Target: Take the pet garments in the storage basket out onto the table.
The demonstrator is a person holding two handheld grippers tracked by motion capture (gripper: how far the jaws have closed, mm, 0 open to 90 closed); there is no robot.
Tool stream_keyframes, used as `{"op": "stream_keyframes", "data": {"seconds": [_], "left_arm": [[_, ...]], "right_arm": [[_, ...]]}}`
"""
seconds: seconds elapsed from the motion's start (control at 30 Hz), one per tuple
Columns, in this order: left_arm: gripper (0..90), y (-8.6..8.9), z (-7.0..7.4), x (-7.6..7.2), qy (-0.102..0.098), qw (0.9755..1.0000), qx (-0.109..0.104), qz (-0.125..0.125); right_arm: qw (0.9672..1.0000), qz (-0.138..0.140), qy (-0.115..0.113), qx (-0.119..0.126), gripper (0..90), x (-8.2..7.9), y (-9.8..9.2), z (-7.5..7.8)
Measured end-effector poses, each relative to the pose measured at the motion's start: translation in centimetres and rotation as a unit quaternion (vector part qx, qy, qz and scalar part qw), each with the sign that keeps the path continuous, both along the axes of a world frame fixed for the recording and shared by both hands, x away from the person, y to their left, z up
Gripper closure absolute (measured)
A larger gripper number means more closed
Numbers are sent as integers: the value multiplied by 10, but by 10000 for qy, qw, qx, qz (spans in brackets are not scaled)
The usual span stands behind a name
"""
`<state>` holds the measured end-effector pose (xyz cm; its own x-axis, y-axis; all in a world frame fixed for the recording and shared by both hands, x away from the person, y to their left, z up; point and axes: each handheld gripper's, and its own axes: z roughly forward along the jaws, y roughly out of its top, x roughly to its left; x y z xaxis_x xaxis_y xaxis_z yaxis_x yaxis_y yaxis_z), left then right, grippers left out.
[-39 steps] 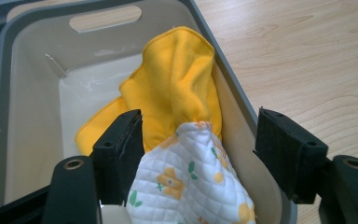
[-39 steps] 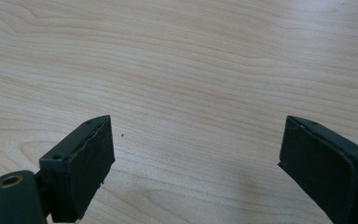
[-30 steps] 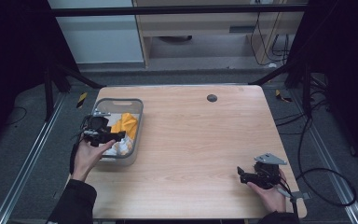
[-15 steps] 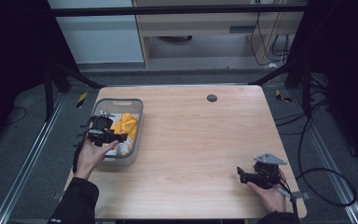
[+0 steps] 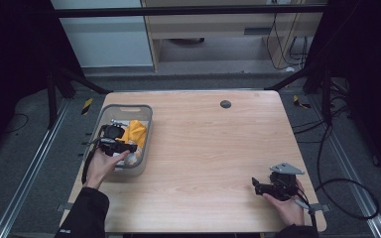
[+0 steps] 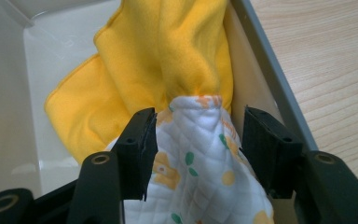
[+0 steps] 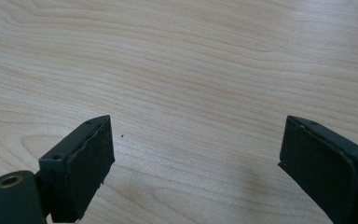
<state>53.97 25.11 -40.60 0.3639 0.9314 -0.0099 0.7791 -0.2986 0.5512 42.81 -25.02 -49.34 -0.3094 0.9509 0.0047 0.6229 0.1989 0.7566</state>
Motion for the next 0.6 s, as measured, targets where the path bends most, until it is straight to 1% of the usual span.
{"op": "stream_keyframes", "data": {"seconds": [0.1, 0.23, 0.27, 0.33, 0.43, 0.47, 0.6], "left_arm": [[467, -1, -5, 1, 92, 10000, 1, 13], [513, -1, -7, 4, 193, 9998, 44, 24], [531, -1, -8, 4, 189, 9998, 35, 34], [571, -2, -9, 5, 259, 9997, 22, 21], [629, -4, -9, 5, 331, 9994, 84, 19], [648, -4, -9, 6, 356, 9993, 87, 26], [720, -3, -8, 7, 422, 9990, 54, 115]], "right_arm": [[10000, 24, 7, -28, 97, 0, 0, 0], [10000, 39, 37, -26, 96, 0, 0, -1], [10000, 32, 57, -6, 95, 0, 1, -1], [10000, 45, 62, -7, 94, 0, 1, -1], [9999, 61, 43, -75, 94, 1, 1, -2], [10000, 61, 52, -59, 94, 1, 1, -1], [10000, 62, 60, -49, 94, 0, 1, -1]]}}
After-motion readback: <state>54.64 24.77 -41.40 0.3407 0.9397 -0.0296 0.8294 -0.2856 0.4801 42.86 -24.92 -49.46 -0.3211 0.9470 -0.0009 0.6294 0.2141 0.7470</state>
